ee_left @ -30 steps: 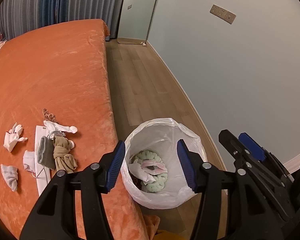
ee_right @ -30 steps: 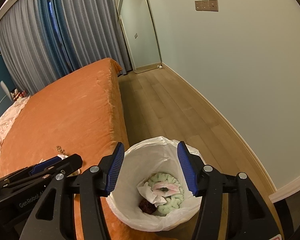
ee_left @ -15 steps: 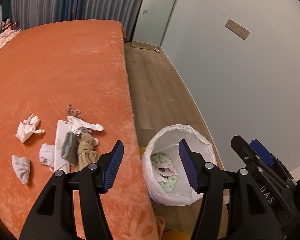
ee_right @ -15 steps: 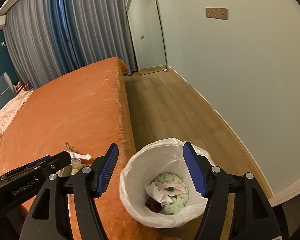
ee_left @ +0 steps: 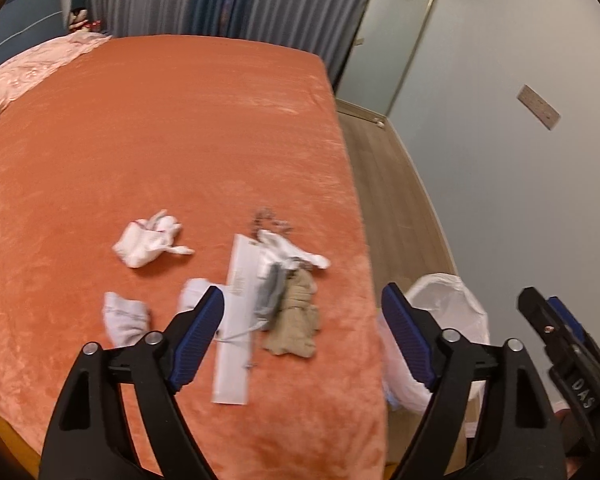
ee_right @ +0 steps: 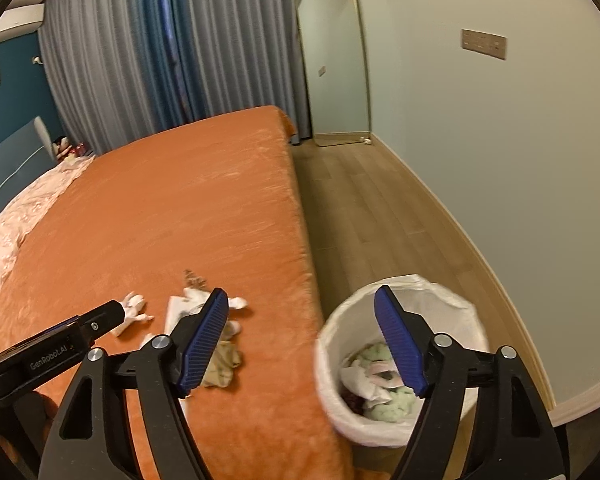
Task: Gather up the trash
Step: 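Move both open grippers back over the items on the bed, then grasp the white sock with the left gripper while the right gripper grasps the white paper strip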
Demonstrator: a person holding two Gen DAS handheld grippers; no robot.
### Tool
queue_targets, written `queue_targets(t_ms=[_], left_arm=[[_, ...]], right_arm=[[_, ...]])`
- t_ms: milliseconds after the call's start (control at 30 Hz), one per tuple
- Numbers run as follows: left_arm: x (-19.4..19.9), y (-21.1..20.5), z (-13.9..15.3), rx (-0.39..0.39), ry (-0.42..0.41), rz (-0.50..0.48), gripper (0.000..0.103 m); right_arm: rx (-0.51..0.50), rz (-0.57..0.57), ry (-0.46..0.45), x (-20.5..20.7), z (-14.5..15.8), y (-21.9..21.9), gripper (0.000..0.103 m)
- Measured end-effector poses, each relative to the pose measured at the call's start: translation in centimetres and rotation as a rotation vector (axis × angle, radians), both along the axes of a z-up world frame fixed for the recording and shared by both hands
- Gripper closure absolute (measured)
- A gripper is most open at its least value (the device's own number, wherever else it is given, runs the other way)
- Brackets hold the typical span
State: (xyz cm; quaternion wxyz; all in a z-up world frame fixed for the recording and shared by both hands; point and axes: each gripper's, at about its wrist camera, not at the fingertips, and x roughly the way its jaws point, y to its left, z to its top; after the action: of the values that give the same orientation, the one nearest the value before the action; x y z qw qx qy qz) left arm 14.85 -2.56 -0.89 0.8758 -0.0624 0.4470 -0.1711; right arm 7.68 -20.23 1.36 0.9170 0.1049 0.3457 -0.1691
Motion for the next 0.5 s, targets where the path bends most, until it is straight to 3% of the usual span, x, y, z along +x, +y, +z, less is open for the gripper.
queue_targets(t_ms=[300,500], left_arm=[[1.3,8.2,-4.2,0.040,0.067,0.138,0.025],[2.4,12.0,-7.3,0.052,0.132,0.208,0.025]], right_arm=[[0.028,0.092,0.051,2.2,-2.6,5.7,0.030],[0.049,0.150,0.119,3.9,-6.1,9.7,0.030]])
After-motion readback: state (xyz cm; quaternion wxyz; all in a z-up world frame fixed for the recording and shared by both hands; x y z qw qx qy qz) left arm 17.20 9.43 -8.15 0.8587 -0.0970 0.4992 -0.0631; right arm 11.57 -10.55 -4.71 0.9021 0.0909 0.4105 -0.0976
